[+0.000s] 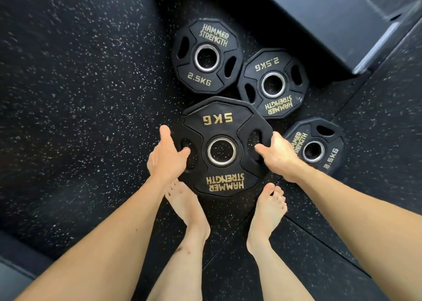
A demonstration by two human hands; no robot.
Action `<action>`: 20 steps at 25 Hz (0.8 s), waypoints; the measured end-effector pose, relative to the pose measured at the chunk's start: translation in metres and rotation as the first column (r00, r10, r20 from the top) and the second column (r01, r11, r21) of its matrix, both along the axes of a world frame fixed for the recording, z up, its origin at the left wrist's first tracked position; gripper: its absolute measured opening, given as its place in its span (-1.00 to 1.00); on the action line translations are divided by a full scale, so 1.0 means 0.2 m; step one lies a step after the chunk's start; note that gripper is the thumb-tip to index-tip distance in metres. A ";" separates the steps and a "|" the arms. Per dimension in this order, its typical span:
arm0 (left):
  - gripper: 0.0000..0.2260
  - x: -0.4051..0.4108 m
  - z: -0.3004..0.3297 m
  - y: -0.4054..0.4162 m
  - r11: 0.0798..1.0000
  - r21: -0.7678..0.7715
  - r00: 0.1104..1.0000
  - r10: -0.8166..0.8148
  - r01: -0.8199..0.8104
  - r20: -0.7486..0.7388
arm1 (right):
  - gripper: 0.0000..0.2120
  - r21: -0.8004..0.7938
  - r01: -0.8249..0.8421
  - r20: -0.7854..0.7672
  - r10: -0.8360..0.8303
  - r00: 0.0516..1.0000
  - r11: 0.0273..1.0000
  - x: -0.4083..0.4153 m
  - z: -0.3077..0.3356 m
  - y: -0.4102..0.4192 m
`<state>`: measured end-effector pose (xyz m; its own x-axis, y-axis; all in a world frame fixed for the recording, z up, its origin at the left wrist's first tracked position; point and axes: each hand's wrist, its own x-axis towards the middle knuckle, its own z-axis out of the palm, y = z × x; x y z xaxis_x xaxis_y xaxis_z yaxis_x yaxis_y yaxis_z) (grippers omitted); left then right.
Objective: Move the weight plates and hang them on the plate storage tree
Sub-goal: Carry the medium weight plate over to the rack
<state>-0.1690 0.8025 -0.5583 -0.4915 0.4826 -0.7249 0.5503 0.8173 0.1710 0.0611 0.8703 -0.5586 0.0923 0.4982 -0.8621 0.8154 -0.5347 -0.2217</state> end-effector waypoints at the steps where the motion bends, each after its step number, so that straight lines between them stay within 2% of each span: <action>1: -0.62 -0.02 0.11 -0.01 0.995 0.008 0.994 0.102 -0.102 0.034 | -0.70 0.011 0.045 -0.024 -0.045 0.999 0.999 0.00 0.10 -0.01; 4: -0.79 -0.03 0.43 -0.03 0.915 -0.035 0.896 0.401 -0.402 0.190 | -0.80 0.022 0.206 -0.102 -0.203 0.974 0.978 -0.02 0.45 -0.02; 5: -0.85 -0.03 0.55 -0.04 0.888 -0.048 0.860 0.455 -0.457 0.231 | -0.78 0.032 0.234 -0.129 -0.228 0.965 0.972 -0.02 0.56 -0.02; 7: -0.83 -0.02 0.85 -0.04 0.850 -0.029 0.808 0.509 -0.526 0.297 | -0.75 0.045 0.264 -0.199 -0.250 0.948 0.964 -0.01 0.86 -0.03; 12: -0.77 0.02 1.75 -0.07 0.743 0.106 0.694 0.551 -0.661 0.463 | -0.85 0.172 0.386 -0.358 -0.308 0.881 0.906 0.01 1.75 -0.08; 15: -0.85 0.02 2.26 -0.14 0.701 0.168 0.644 0.497 -0.693 0.581 | -0.93 0.249 0.458 -0.461 -0.311 0.831 0.854 0.01 2.26 -0.13; 16: -0.86 0.01 2.44 -0.19 0.672 0.170 0.596 0.474 -0.720 0.648 | -0.94 0.240 0.491 -0.510 -0.322 0.798 0.838 0.01 2.44 -0.16; 18: -0.87 0.01 2.78 -0.29 0.580 0.134 0.440 0.427 -0.804 0.790 | -0.93 0.237 0.543 -0.596 -0.321 0.737 0.806 0.01 2.78 -0.21; 20: -0.73 0.04 3.08 -0.41 0.510 0.151 0.361 0.344 -0.847 0.867 | -0.90 0.218 0.602 -0.650 -0.346 0.677 0.768 0.00 3.06 -0.26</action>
